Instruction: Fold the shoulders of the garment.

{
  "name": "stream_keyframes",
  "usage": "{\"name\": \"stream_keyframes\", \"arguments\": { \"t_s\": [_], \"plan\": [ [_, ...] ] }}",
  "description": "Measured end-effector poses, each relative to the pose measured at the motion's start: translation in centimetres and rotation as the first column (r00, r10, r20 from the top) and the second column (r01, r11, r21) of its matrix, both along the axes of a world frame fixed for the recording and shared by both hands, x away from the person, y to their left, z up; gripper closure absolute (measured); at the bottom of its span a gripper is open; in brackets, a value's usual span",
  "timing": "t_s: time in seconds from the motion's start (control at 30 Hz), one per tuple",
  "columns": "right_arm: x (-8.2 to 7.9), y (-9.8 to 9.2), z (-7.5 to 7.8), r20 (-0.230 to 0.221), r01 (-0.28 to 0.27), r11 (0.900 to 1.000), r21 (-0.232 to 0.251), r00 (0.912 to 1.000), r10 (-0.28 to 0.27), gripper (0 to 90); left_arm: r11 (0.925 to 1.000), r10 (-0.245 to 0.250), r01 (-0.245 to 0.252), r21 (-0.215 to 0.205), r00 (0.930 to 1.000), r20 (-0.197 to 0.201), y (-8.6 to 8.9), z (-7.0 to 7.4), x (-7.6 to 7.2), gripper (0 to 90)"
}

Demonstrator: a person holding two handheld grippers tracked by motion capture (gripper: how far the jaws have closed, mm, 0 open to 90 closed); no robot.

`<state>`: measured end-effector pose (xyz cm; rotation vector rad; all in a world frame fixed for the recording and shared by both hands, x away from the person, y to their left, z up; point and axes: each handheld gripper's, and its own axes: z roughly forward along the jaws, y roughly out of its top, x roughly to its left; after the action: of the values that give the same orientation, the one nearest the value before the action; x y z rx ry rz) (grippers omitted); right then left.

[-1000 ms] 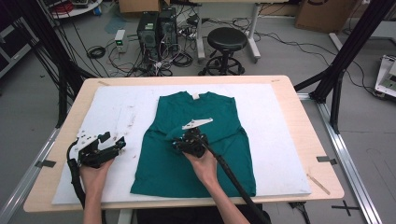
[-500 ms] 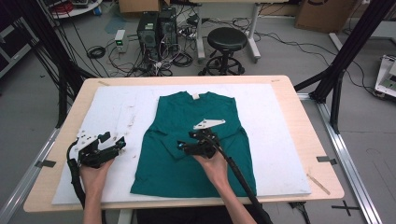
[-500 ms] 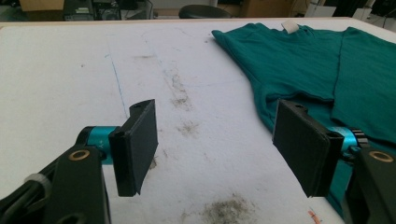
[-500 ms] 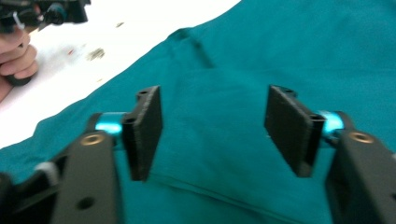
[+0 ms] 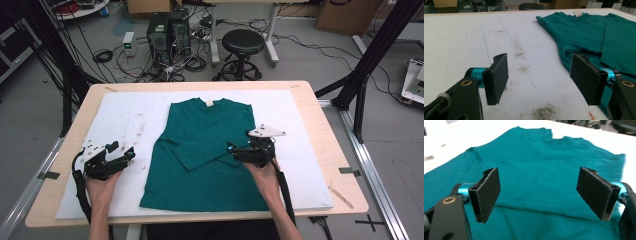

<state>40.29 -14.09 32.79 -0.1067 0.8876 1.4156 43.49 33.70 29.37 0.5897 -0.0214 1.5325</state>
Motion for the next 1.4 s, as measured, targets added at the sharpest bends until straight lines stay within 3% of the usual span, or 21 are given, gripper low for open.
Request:
{"name": "stream_keyframes", "arguments": {
  "t_s": [0.1,0.23,0.3,0.43,0.67,0.8,1.03,1.4],
  "plan": [
    [0.2,-1.9,-0.4,0.025,0.001,1.0,0.009,0.9997,-0.001,19.8,1.0,0.001,-0.001,0.002,1.0,0.003,0.0,0.0,0.0,31.0],
    [0.4,-3.9,-1.3,0.075,-0.005,0.998,0.058,0.9972,0.0,19.8,1.0,0.0,0.0,0.0,1.0,0.001,0.0,0.0,0.0,31.0],
    [0.5,-4.9,-1.6,0.076,-0.035,0.998,0.044,0.9966,0.032,19.8,1.0,0.0,0.0,0.001,1.0,0.001,0.0,0.0,0.0,31.0],
    [1.3,-6.7,-1.8,0.092,-0.036,0.997,0.072,0.9954,0.029,19.8,1.0,0.001,-0.001,0.001,1.0,0.002,0.0,0.0,0.0,30.9],
    [2.2,-9.4,-1.7,0.069,-0.055,0.989,0.136,0.9966,0.046,19.8,1.0,0.001,-0.001,-0.001,1.0,0.005,0.0,0.0,-0.1,30.3],
    [2.8,-11.2,-1.7,0.056,-0.078,0.979,0.189,0.9961,0.068,19.8,1.0,-0.003,0.003,-0.008,1.0,0.001,0.1,-0.1,-0.2,29.1],
    [2.8,-12.6,-1.7,0.055,-0.11,0.969,0.221,0.9935,0.1,19.8,0.9998,0.003,-0.003,0.019,0.9998,0.021,-0.2,-0.3,-1.5,27.3],
    [2.5,-13.1,-1.6,0.054,-0.133,0.965,0.224,0.9908,0.124,19.8,0.9956,0.026,-0.028,0.089,0.9995,0.018,-1.9,-0.4,-2.7,26.4]
  ]
}}
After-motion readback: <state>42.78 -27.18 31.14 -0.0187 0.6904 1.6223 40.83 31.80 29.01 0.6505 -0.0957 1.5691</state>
